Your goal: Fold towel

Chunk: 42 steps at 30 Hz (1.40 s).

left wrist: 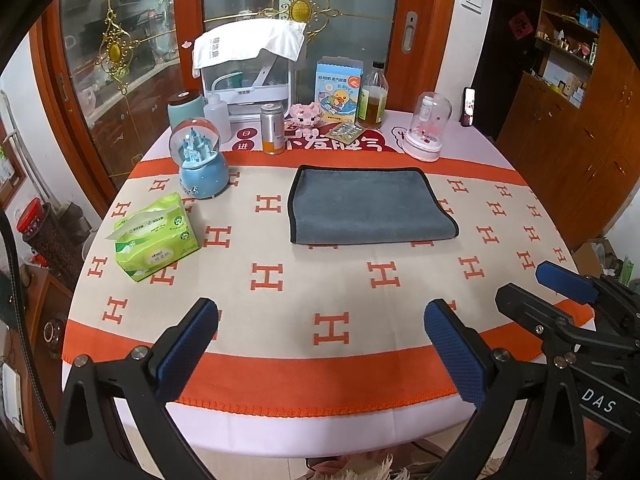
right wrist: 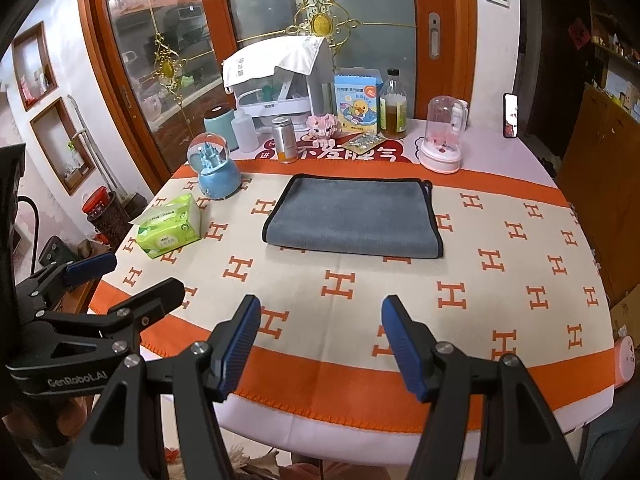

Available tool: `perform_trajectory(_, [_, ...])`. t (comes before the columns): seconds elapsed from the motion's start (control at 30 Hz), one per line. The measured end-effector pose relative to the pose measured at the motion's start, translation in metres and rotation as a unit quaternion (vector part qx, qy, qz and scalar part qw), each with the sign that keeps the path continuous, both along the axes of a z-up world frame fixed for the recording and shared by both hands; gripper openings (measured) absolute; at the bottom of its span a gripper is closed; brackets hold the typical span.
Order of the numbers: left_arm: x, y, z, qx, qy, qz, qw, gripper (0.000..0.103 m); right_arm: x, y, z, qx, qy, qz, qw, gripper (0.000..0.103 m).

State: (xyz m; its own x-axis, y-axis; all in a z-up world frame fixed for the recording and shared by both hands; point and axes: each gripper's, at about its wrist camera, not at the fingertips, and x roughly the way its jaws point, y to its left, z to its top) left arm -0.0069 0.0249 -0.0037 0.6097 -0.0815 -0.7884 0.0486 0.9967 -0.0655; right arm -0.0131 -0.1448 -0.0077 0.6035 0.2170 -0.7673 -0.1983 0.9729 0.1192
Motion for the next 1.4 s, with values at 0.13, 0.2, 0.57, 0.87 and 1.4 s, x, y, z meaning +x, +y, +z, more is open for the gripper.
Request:
perform_trajectory(0.13, [0.0,0.0,0.0,0.0,0.0,0.0,1.0,0.102,0.0,-0.001,0.0,-0.001,-0.002,0.001,1.0,0.063])
perform_trajectory(0.2, [0.0,0.0,0.0,-0.002,0.001,0.0,1.0,0.102,0.0,-0.001,0.0,0.0,-0.002,0.0,1.0,0.063])
perform_trajectory(0.57, [0.0,-0.004,0.002,-0.002,0.0,-0.001,1.0,0.102,0.001,-0.002,0.0,0.0,-0.001,0.0,1.0,0.063])
perform_trajectory(0.87, [0.0,-0.008,0.001,-0.002,0.003,-0.002,1.0,0.102,0.001,-0.003,0.0,0.0,-0.001,0.001,1.0,0.063])
perform_trajectory(1.4, [0.002,-0.01,-0.005,0.001,0.012,-0.001,0.9999,0.102,-0.001,-0.005,-0.003,-0.001,-0.003,0.004,1.0,0.063])
